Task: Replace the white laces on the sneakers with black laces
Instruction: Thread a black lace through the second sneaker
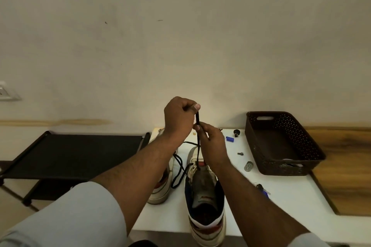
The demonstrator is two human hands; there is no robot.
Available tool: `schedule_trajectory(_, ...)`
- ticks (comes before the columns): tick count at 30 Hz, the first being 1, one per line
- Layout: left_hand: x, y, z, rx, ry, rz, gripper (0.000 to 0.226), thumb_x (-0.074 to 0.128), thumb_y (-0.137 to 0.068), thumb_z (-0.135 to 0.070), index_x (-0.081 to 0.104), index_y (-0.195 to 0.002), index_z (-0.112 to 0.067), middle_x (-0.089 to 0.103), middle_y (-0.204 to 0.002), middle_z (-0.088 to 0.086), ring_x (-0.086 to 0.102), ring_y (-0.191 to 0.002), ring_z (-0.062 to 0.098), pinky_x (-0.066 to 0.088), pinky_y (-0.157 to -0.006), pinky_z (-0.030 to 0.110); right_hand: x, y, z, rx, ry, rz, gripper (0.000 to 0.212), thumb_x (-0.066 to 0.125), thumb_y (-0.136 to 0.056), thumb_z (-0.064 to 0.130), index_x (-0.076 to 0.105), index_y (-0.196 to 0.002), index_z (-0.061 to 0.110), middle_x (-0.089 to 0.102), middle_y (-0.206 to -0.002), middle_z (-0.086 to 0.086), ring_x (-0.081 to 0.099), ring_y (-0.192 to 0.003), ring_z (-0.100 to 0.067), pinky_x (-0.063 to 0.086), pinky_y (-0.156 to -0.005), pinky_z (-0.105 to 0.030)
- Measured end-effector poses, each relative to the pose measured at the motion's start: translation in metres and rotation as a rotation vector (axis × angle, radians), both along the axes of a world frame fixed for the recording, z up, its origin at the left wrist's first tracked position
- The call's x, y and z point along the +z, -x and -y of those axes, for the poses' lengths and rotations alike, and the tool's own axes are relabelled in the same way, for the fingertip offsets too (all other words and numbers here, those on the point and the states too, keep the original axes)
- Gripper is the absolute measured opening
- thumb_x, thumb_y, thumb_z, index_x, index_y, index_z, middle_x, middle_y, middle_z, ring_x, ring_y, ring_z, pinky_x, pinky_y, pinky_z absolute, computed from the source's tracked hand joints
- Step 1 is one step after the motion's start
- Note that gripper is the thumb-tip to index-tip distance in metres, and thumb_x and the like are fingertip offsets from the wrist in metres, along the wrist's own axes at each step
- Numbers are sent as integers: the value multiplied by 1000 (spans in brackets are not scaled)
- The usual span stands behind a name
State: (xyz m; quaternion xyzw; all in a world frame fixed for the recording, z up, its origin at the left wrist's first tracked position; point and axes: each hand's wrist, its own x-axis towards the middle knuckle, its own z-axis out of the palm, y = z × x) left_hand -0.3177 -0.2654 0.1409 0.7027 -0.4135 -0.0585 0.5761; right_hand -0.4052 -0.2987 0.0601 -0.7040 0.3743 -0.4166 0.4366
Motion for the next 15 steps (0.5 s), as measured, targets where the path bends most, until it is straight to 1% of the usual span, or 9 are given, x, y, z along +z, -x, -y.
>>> schedule_trajectory(2, -1, -3, 4, 29, 20, -36, 8, 71, -84, -11, 70, -77, -15, 66, -87, 2, 62, -86, 15, 50, -82, 31, -7, 0, 0, -5, -17, -35, 25, 53, -96, 36, 71, -110, 26, 70, -110, 8, 59, -109, -13, 41, -101, -48)
schedule_trajectory(4, 2, -4, 7, 48, 37, -38, 10, 71, -84, -11, 69, -75, -16, 66, -88, 4, 62, -87, 16, 50, -83, 31, -13, 1, -2, -12, -53, -59, 23, 53, -96, 37, 71, -107, 28, 70, -108, 9, 59, -110, -16, 40, -101, -50)
schedule_trajectory(8, 7, -11, 17, 86, 82, -62, 9, 71, -84, -12, 71, -75, -15, 67, -88, 4, 63, -87, 17, 51, -84, 32, -23, 10, -3, -6, -105, -204, 29, 51, -98, 35, 68, -118, 23, 68, -118, 2, 57, -116, -20, 37, -105, -46)
schedule_trajectory(11, 10, -15, 27, 105, 113, -115, 17, 71, -84, -12, 68, -70, -21, 67, -83, -2, 66, -87, 17, 53, -86, 35, -24, 15, 0, -6, -108, -339, 32, 48, -99, 38, 65, -123, 26, 65, -124, 2, 54, -119, -20, 35, -102, -40)
schedule_trajectory(13, 9, -17, 32, 101, 125, -170, 24, 72, -84, -10, 66, -66, -26, 66, -78, -7, 66, -86, 17, 53, -87, 34, -24, 14, 1, 5, -148, -381, 32, 48, -99, 39, 64, -123, 26, 64, -126, 3, 53, -120, -20, 33, -101, -39)
schedule_trajectory(15, 3, -20, 33, 65, 102, -259, 20, 70, -85, -10, 68, -70, -23, 67, -78, -6, 65, -84, 14, 50, -84, 28, -24, 10, 3, 28, -219, -392, 31, 50, -98, 37, 66, -121, 23, 64, -126, 2, 54, -119, -21, 34, -104, -41)
